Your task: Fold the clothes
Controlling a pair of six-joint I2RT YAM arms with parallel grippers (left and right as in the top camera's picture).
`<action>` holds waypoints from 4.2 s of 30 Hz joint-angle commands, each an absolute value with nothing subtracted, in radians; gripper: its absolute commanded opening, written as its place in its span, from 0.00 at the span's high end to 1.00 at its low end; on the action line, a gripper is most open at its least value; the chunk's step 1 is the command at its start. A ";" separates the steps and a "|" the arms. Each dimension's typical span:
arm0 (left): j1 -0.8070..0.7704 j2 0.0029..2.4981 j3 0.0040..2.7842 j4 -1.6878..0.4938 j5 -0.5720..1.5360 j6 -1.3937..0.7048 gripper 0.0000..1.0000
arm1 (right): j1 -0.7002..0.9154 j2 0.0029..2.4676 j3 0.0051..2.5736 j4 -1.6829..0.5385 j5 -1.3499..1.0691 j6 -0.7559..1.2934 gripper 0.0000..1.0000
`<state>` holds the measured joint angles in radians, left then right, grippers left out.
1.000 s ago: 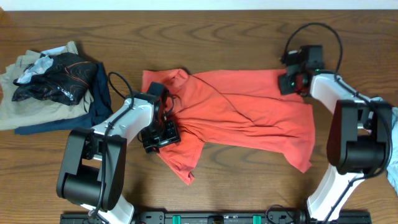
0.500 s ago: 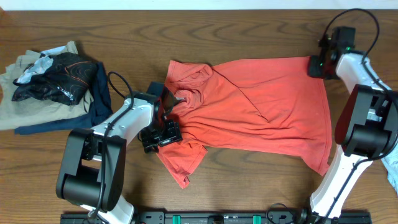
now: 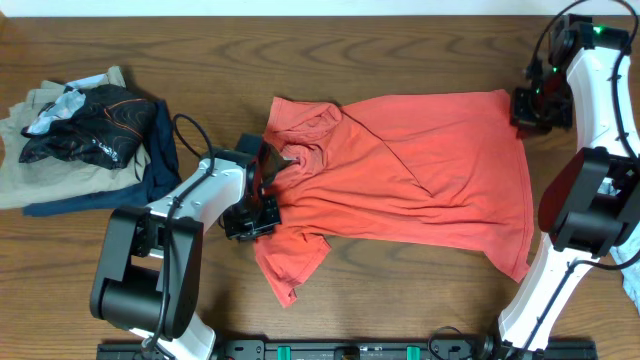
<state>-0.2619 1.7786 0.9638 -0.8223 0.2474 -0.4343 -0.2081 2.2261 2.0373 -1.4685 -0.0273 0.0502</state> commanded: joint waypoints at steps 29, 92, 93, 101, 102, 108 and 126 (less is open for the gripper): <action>-0.083 1.671 1.011 -0.919 0.197 -0.352 0.94 | -0.233 1.628 1.089 -1.220 -0.136 0.252 0.75; -0.089 1.672 0.999 -0.775 0.197 -0.353 0.94 | -0.270 1.631 0.965 -0.666 -0.182 0.182 0.52; -0.089 1.672 0.999 -0.775 0.197 -0.353 0.94 | -0.268 1.631 0.931 -0.628 -0.179 0.182 0.54; -0.089 1.672 0.999 -0.776 0.197 -0.353 0.94 | -0.267 1.631 0.745 -0.356 -0.191 0.186 0.56; -0.089 1.672 0.999 -0.776 0.197 -0.353 0.94 | -0.267 1.631 0.738 -0.346 -0.192 0.186 0.56; -0.089 1.672 0.999 -0.776 0.197 -0.356 0.94 | -0.237 1.637 0.730 -0.320 -0.191 0.186 0.60; -0.089 1.672 0.999 -0.780 0.197 -0.356 0.94 | -0.216 1.711 0.731 -0.252 -0.173 0.186 0.99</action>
